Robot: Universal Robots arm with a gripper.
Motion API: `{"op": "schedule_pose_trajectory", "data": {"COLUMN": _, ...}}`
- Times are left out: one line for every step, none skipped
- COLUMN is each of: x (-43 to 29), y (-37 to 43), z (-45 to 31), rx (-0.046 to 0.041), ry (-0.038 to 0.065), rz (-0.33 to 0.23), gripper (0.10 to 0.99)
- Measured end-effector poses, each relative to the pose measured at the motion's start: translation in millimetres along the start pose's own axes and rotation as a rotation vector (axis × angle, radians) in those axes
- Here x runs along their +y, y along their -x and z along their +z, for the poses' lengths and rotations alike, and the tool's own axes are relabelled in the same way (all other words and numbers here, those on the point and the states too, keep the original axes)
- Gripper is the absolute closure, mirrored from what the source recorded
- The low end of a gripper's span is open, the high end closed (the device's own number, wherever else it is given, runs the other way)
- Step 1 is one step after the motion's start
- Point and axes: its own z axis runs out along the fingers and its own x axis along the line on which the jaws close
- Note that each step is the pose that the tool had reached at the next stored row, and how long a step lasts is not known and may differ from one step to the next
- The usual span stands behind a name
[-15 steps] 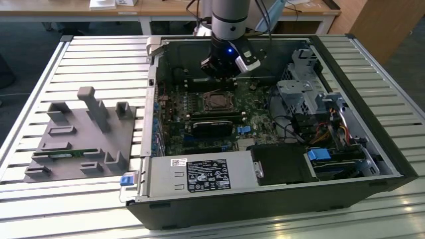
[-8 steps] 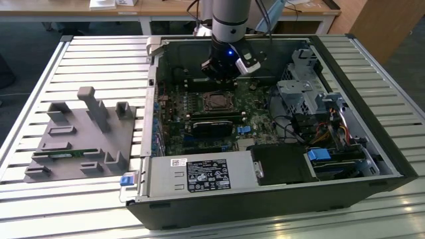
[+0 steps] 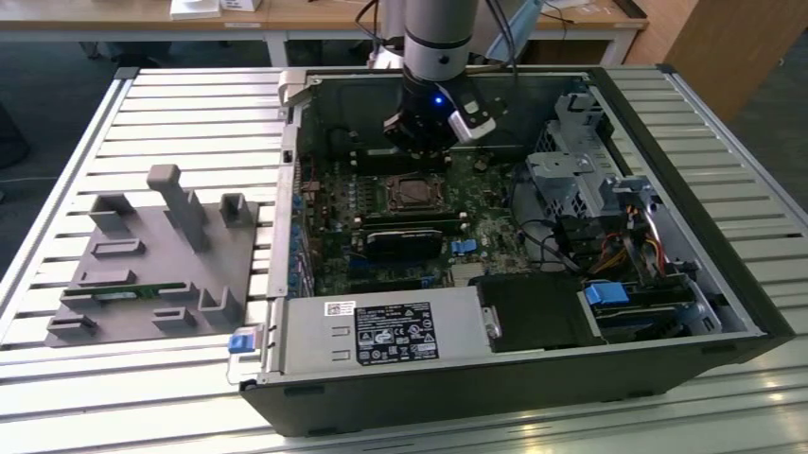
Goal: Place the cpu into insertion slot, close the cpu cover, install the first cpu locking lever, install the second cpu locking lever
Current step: 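Install the first cpu locking lever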
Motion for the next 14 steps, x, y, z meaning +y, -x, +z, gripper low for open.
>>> {"op": "schedule_pose_trajectory", "data": {"x": 0.0, "y": 0.2, "z": 0.0, "rx": 0.0, "ry": 0.0, "rz": 0.0, "gripper": 0.98}}
{"op": "schedule_pose_trajectory", "data": {"x": 0.0, "y": 0.7, "z": -0.1, "rx": 0.0, "ry": 0.0, "rz": 0.0, "gripper": 0.98}}
{"op": "schedule_pose_trajectory", "data": {"x": 0.0, "y": 1.3, "z": -0.2, "rx": 0.0002, "ry": 0.0, "rz": 0.0, "gripper": 0.98}}
{"op": "schedule_pose_trajectory", "data": {"x": 0.0, "y": 1.8, "z": -0.3, "rx": 0.0005, "ry": 0.0, "rz": 0.0, "gripper": 0.98}}
{"op": "schedule_pose_trajectory", "data": {"x": 0.0, "y": 2.1, "z": -0.3, "rx": 0.0006, "ry": 0.0, "rz": 0.0, "gripper": 0.98}}
{"op": "schedule_pose_trajectory", "data": {"x": 0.0, "y": 2.4, "z": -0.3, "rx": 0.0006, "ry": 0.0, "rz": 0.0, "gripper": 0.98}}
{"op": "schedule_pose_trajectory", "data": {"x": 0.0, "y": 2.5, "z": -0.3, "rx": 0.0007, "ry": -0.001, "rz": 0.0, "gripper": 0.98}}
{"op": "schedule_pose_trajectory", "data": {"x": -0.1, "y": 2.5, "z": -0.3, "rx": 0.0007, "ry": -0.002, "rz": 0.0, "gripper": 0.98}}
{"op": "schedule_pose_trajectory", "data": {"x": -0.1, "y": 2.5, "z": -0.4, "rx": 0.0008, "ry": -0.002, "rz": 0.0, "gripper": 0.98}}
{"op": "schedule_pose_trajectory", "data": {"x": -0.1, "y": 2.5, "z": -0.4, "rx": 0.0008, "ry": -0.002, "rz": 0.0, "gripper": 0.98}}
{"op": "schedule_pose_trajectory", "data": {"x": -0.1, "y": 2.4, "z": -0.4, "rx": 0.0008, "ry": -0.002, "rz": 0.0, "gripper": 0.98}}
{"op": "schedule_pose_trajectory", "data": {"x": 0.0, "y": 2.2, "z": -0.4, "rx": 0.0008, "ry": -0.002, "rz": 0.0, "gripper": 0.98}}
{"op": "schedule_pose_trajectory", "data": {"x": 0.0, "y": 2.1, "z": -0.4, "rx": 0.0008, "ry": -0.002, "rz": 0.0, "gripper": 0.98}}
{"op": "schedule_pose_trajectory", "data": {"x": 0.0, "y": 1.8, "z": -0.3, "rx": 0.0008, "ry": -0.002, "rz": 0.0, "gripper": 0.98}}
